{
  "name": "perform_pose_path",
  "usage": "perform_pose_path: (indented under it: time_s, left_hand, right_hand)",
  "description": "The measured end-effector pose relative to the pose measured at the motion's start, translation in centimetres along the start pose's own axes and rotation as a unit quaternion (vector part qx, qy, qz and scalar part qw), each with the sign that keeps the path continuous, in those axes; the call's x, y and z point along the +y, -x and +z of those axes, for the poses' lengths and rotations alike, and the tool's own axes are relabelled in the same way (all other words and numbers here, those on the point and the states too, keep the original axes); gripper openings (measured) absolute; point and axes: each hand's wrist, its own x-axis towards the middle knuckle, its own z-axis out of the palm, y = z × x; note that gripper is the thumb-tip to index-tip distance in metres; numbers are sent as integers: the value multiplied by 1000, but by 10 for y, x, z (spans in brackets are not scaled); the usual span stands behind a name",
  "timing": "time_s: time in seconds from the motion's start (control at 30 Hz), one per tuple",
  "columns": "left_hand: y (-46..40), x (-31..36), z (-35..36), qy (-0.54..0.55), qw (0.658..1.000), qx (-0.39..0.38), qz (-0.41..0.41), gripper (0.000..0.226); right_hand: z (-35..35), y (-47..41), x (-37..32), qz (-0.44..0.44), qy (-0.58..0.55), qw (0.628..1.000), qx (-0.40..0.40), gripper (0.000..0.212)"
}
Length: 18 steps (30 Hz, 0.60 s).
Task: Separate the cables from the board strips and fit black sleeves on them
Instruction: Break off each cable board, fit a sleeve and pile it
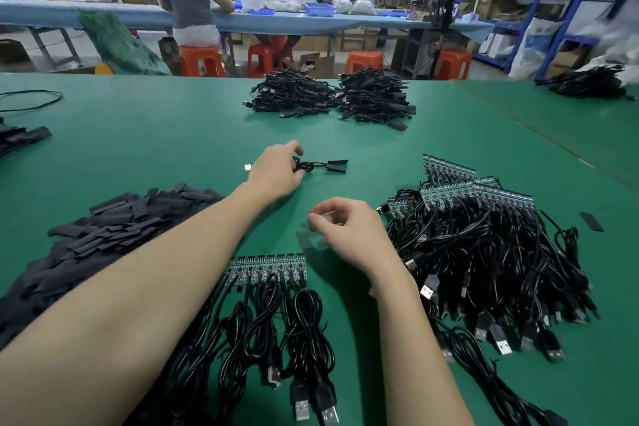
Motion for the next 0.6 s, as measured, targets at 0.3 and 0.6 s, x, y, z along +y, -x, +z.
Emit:
perform_pose_path:
  time_s: [0.3, 0.6]
  left_hand:
    - [113, -8, -75, 159, 984, -78, 4, 14]
    - [132, -4, -71, 103, 960, -260, -16, 12]
  right_hand:
    - [-4, 5, -18, 22, 242, 962, -122, 19]
    - [-1, 10, -35, 78, 219, 957, -172, 26]
